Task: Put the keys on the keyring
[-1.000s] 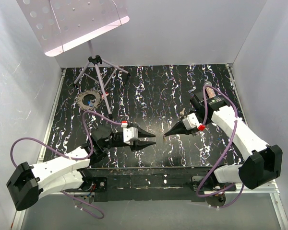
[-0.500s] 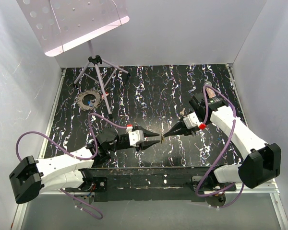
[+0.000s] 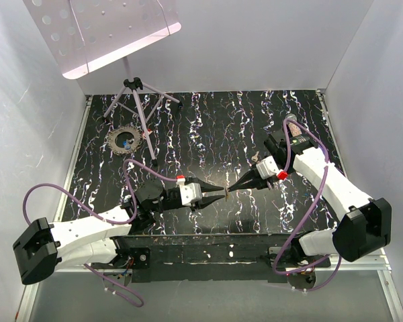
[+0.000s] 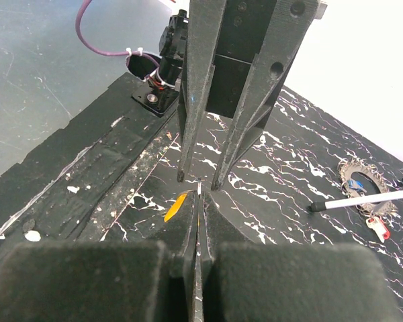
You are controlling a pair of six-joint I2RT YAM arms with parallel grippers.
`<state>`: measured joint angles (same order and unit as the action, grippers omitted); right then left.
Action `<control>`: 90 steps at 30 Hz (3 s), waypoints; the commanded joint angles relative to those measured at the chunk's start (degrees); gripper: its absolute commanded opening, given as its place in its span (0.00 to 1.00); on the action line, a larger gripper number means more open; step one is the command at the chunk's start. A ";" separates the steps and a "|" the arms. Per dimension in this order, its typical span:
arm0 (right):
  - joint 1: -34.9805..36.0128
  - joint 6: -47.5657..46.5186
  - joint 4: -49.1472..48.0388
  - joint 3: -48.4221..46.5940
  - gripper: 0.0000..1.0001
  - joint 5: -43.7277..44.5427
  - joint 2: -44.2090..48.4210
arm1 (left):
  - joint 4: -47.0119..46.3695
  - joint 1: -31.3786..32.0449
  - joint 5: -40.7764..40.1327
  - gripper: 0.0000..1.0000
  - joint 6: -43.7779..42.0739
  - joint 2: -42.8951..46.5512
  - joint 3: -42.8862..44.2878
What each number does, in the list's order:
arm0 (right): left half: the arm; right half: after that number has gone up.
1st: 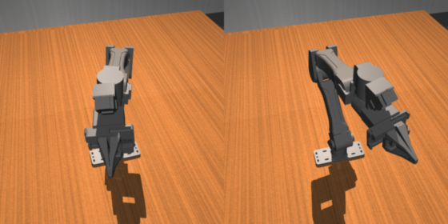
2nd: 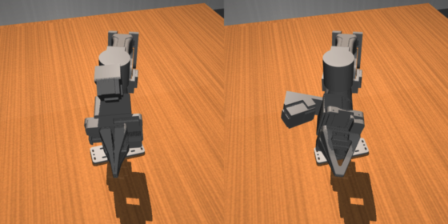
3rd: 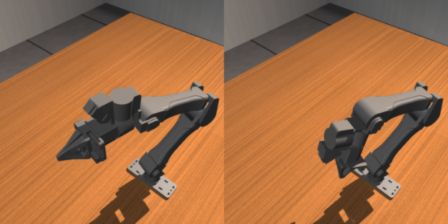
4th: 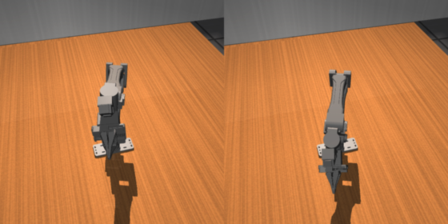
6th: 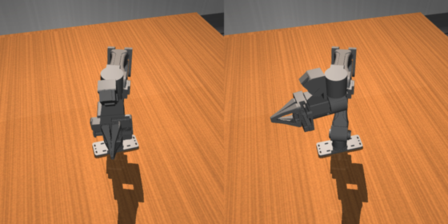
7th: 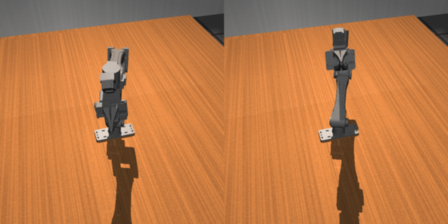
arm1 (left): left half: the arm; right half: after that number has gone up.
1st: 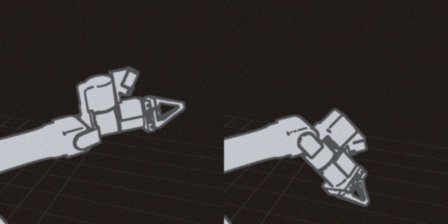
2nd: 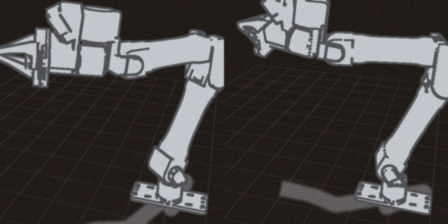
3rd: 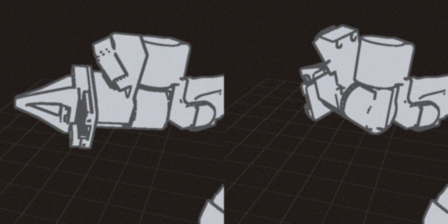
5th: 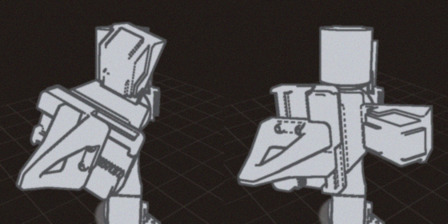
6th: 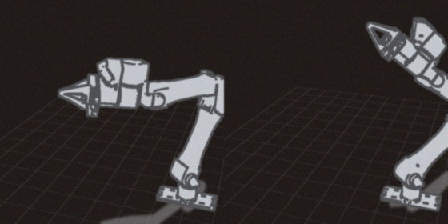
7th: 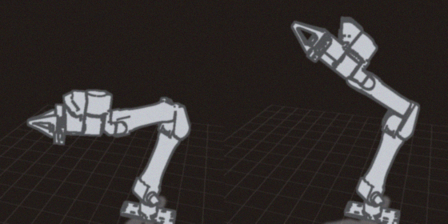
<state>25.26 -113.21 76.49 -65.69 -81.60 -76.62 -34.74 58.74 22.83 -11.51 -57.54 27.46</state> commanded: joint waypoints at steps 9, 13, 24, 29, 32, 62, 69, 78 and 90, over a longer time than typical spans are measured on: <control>0.76 -5.27 14.74 0.04 0.01 -3.47 -0.90 | -2.79 1.73 -1.56 0.21 -1.50 -0.73 1.28; 0.85 -5.18 14.74 0.04 0.01 -3.39 -0.90 | -3.40 2.43 -2.26 0.18 -2.29 -1.96 1.54; 0.94 -4.92 14.65 0.04 0.01 -3.21 -1.16 | -0.95 3.22 -5.07 0.00 -3.87 -0.82 1.71; 0.94 -4.13 14.65 -0.05 0.05 -2.34 -0.64 | 3.18 3.31 -7.44 0.00 -3.70 -0.12 2.94; 0.94 -2.11 14.30 -0.49 0.18 -1.37 -0.20 | 6.95 3.31 -8.59 0.00 -4.40 1.02 4.17; 3.49 33.31 -3.54 -5.23 0.47 5.49 0.33 | 25.60 3.31 -5.87 0.00 -2.12 -0.20 13.84; 3.48 37.36 -6.53 -5.06 0.48 7.60 0.68 | 24.98 3.31 -5.16 0.00 -1.24 -0.73 13.76; 3.48 38.41 -4.16 -8.31 0.48 8.30 1.12 | 25.69 3.31 -5.51 0.00 -0.80 -0.65 13.58; 4.27 44.83 -10.30 -6.56 0.45 12.61 0.51 | 25.25 3.31 -5.78 0.00 -0.09 -0.47 13.67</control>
<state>28.67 -70.87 68.45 -72.27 -70.04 -76.12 -8.21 61.73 16.97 -12.29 -58.70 39.51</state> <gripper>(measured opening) 0.464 0.008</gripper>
